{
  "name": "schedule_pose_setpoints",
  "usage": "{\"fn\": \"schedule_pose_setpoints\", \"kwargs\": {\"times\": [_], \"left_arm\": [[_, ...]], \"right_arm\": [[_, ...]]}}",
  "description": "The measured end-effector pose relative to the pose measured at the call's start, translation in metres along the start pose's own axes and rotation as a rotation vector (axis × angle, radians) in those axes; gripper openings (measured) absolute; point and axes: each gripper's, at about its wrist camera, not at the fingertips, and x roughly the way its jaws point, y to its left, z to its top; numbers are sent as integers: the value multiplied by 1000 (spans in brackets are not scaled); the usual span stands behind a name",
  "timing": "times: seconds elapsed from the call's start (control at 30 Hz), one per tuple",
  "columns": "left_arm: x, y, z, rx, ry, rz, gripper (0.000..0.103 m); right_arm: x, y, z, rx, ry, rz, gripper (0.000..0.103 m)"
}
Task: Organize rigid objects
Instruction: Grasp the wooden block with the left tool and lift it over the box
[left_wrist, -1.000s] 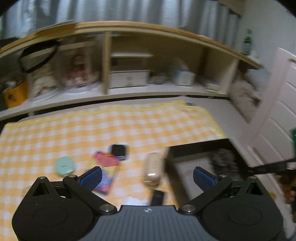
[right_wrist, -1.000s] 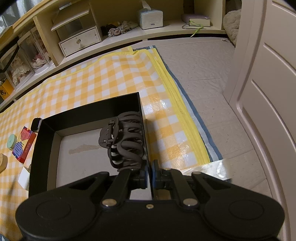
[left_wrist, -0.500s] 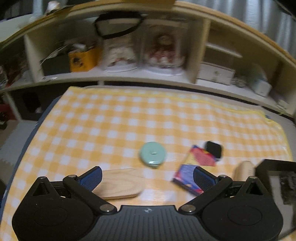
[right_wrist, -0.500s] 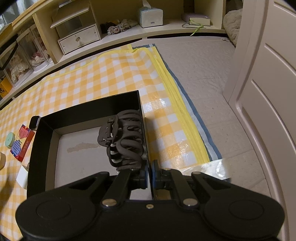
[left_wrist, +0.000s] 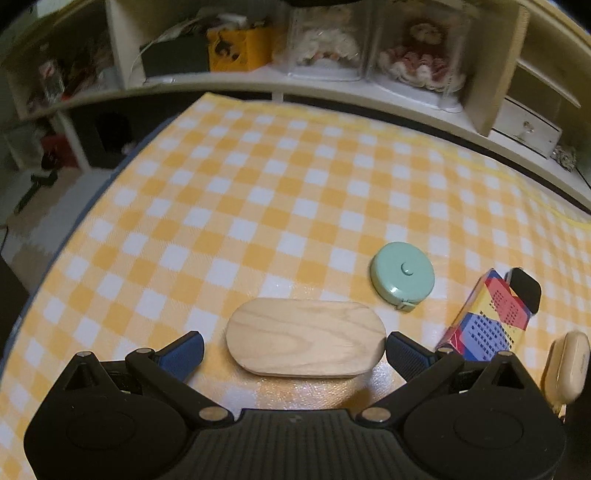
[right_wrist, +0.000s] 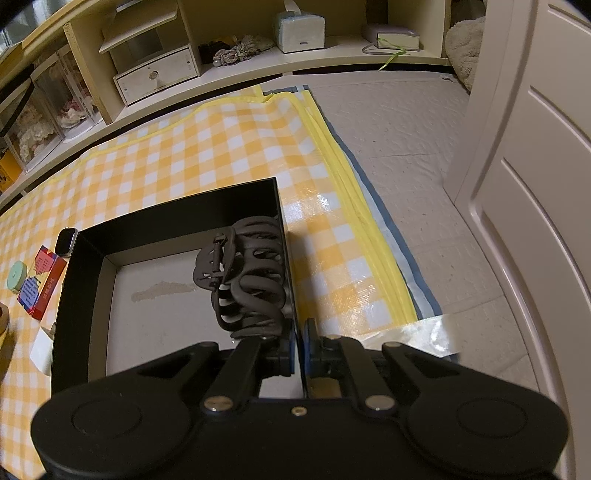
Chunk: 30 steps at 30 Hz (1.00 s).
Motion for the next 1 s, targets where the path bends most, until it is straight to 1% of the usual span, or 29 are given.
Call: {"fn": "schedule_pose_setpoints", "kwargs": {"times": [0.13, 0.27, 0.3, 0.33, 0.4, 0.5, 0.63, 0.7, 0.77, 0.87, 1.0], "left_arm": [[9, 1, -1, -43, 16, 3, 103], [11, -1, -3, -24, 1, 15, 102], [11, -1, -2, -24, -4, 12, 99], [11, -1, -1, -24, -10, 8, 93], [9, -2, 2, -15, -13, 4, 93], [4, -4, 3, -20, -14, -29, 93], [-15, -12, 3, -27, -53, -100, 93], [-28, -20, 2, -4, -87, -139, 93], [-41, -30, -1, 49, -125, -188, 93], [-59, -50, -11, 155, -153, -275, 93], [-80, -77, -29, 245, -139, -381, 93]], "right_arm": [[0, 1, 0, -2, 4, -4, 5], [1, 2, 0, -2, 5, -6, 5], [1, 2, 0, -3, 5, -6, 5], [1, 2, 0, -2, 5, -6, 5], [1, 2, 0, -2, 5, -6, 5], [1, 2, 0, -2, 5, -6, 5], [1, 2, 0, -2, 5, -5, 5], [1, 3, 0, -2, 5, -6, 5], [1, 2, 0, -2, 4, -6, 5], [1, 3, 0, -4, 5, -8, 5], [1, 5, -1, -10, 5, -11, 5]]}}
